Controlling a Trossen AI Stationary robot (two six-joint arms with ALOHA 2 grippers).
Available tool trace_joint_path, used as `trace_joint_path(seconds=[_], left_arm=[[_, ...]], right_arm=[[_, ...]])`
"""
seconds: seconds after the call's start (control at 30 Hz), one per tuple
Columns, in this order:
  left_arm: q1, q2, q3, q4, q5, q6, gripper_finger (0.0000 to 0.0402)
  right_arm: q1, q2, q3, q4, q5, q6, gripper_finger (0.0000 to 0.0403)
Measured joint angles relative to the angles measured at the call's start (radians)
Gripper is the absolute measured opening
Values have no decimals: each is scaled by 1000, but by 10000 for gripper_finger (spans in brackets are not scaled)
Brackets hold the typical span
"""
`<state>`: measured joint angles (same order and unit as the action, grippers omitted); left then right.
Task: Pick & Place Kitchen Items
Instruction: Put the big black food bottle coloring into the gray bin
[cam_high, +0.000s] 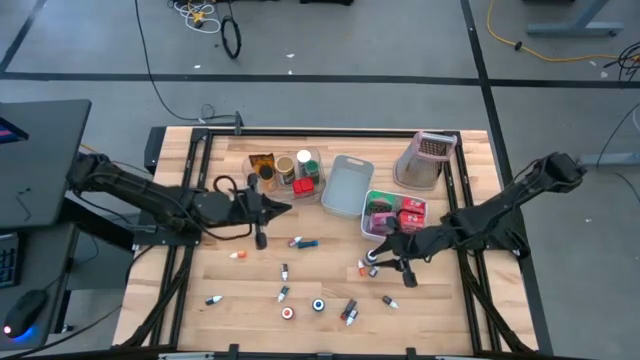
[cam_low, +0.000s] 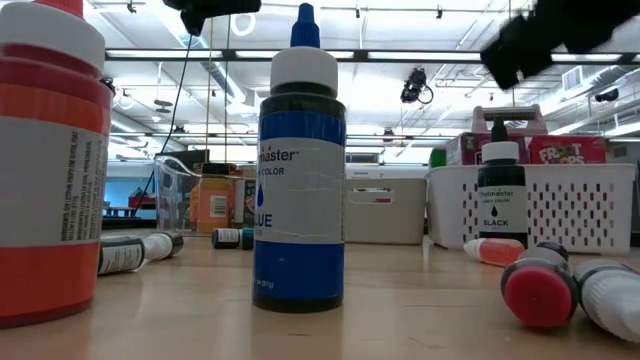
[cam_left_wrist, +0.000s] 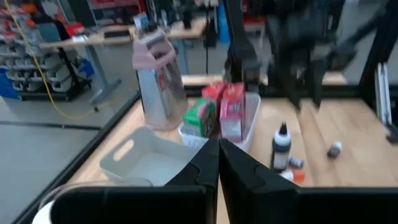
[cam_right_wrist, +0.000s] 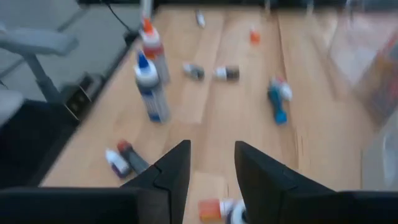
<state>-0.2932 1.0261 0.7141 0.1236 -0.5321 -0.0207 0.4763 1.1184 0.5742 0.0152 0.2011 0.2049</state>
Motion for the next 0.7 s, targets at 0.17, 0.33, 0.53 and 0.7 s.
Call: trace_joint_path(seconds=[0.17, 0.33, 0.53, 0.7], left_arm=[[0, -15, -28, 57, -17, 33, 17], [1, -15, -28, 53, -29, 63, 17], [2, -15, -28, 53, -29, 75, 17], [2, -15, -28, 48, -29, 74, 17]], right_arm=[[-2, 68, -16, -14, 33, 46, 135], [-3, 107, -17, -10, 108, -7, 135], [-4, 94, -17, 39, 120, -61, 135], [-7, 69, -16, 81, 145, -127, 135]])
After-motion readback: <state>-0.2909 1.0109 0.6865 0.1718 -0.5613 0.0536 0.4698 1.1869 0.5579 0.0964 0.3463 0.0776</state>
